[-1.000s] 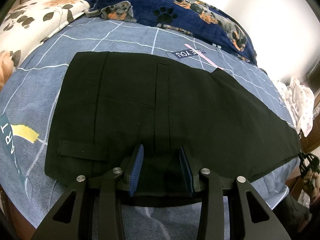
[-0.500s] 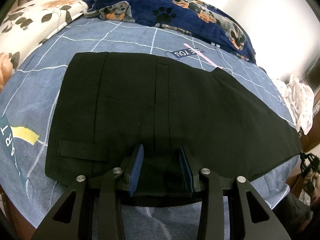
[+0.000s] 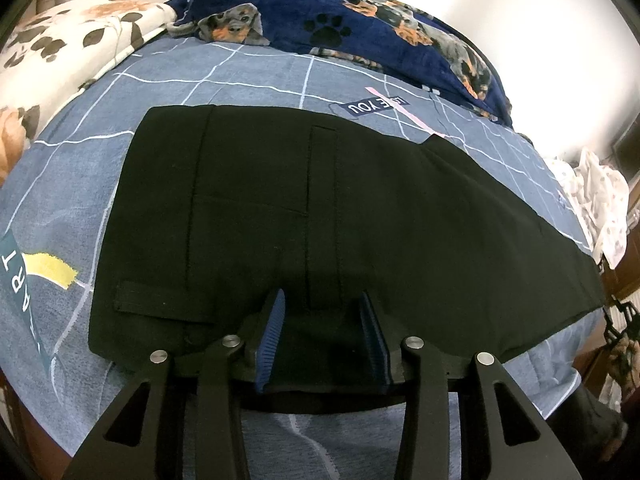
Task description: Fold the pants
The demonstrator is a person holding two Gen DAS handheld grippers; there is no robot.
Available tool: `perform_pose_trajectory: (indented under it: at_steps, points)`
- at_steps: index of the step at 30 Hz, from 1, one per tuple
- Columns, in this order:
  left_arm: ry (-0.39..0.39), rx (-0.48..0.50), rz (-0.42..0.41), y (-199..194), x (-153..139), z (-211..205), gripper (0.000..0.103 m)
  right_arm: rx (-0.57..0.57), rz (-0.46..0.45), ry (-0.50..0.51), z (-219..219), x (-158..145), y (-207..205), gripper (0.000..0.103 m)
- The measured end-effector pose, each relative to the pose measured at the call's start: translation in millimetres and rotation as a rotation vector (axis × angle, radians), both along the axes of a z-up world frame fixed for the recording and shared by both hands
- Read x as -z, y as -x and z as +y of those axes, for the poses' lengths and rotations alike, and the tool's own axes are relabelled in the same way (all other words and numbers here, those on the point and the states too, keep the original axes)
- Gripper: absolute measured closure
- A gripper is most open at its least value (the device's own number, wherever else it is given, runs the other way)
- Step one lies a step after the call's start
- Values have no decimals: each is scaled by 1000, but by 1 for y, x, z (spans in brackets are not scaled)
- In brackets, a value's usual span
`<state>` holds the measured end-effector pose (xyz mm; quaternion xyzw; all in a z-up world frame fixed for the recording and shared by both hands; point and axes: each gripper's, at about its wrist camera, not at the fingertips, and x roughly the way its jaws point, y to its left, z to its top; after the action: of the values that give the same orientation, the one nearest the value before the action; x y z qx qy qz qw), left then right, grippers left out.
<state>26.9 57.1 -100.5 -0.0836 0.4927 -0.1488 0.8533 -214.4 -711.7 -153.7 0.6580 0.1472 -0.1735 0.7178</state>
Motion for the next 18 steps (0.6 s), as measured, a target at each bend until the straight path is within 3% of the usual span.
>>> perform_pose_trajectory:
  at_steps: [7, 10, 12, 15, 18]
  points:
    - [13, -11, 5, 0, -1, 0, 60, -34, -16, -21, 6, 8, -11, 64]
    - [13, -1, 1, 0, -2, -3, 53, -82, -77, -35, 12, 8, -19, 63]
    - [3, 18, -4, 1, -2, -7, 43, -105, -59, -18, 15, 7, -28, 57]
    - [-15, 36, -16, 2, -3, -16, 34, -105, -61, -31, 14, 10, -38, 59]
    - [-28, 41, -29, 3, -3, -20, 30, -123, -36, -17, 16, 5, -53, 59]
